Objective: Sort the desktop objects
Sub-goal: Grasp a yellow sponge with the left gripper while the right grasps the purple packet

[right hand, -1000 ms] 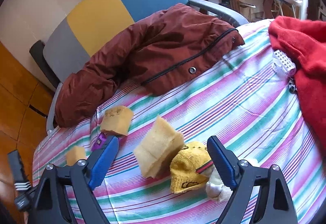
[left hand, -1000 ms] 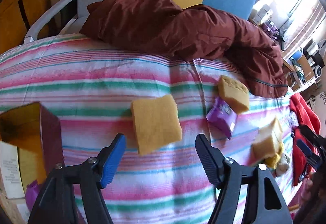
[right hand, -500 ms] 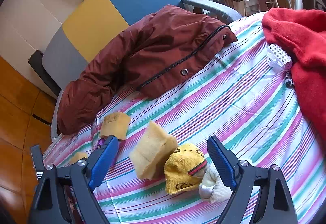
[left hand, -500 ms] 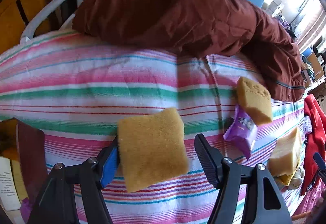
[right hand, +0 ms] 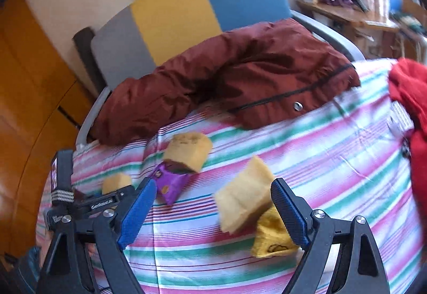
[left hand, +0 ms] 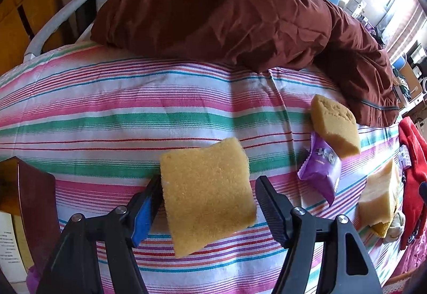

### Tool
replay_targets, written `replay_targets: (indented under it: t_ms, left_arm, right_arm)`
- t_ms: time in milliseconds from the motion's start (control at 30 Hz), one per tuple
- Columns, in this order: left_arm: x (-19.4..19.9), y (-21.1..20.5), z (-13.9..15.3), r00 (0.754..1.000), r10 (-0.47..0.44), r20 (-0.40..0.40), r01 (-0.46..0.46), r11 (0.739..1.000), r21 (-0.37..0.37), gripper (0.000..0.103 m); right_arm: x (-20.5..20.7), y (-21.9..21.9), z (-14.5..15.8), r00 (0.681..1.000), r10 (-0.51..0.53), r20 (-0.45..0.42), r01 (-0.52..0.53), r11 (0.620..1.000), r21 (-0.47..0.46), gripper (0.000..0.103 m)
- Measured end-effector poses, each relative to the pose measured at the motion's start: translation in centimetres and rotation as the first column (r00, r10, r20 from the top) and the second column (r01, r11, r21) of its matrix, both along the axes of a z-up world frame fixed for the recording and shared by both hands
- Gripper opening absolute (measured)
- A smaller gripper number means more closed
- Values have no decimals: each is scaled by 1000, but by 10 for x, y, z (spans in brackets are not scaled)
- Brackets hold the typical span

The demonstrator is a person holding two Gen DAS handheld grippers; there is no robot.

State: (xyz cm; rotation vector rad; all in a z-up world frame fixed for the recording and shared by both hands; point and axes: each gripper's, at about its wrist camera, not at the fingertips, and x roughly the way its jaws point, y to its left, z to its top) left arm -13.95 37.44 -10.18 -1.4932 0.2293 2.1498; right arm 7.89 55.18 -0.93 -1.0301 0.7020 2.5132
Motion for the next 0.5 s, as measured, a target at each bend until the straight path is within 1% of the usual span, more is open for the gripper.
replay_targets:
  t_ms: [67,133,200,267,400,500]
  left_arm:
    - [1,-1,1,1000,2,-10,-2,1000,-8,62]
    - [2,-6,2,1000,1,-10,-1,1000,6,61]
    - [2,-10,2,1000,-3,-8,4,1000,20,59]
    - [3,-13,3,1000,-7,-6,7,1000,28,58]
    - [7,-21,6,1000,-18,-9,18,999,47,57]
    - [6,-25,6,1000,-19,1,19,998,66,56]
  right_arm:
    - [-6,-10,-2,999,43,13,-44,999,17,85]
    - [-15,-22,-5,995,95,43,-97,994,45,80]
    - [-23,-30,-8,989,131,71,-135,990,49,75]
    - [-33,-40,-9,979,172,106,-180,980,79,72]
    - [-67,-59,-18,934,298,196,-324,939,114,72]
    - [-93,-70,-30,890,371,267,-414,901,130,71]
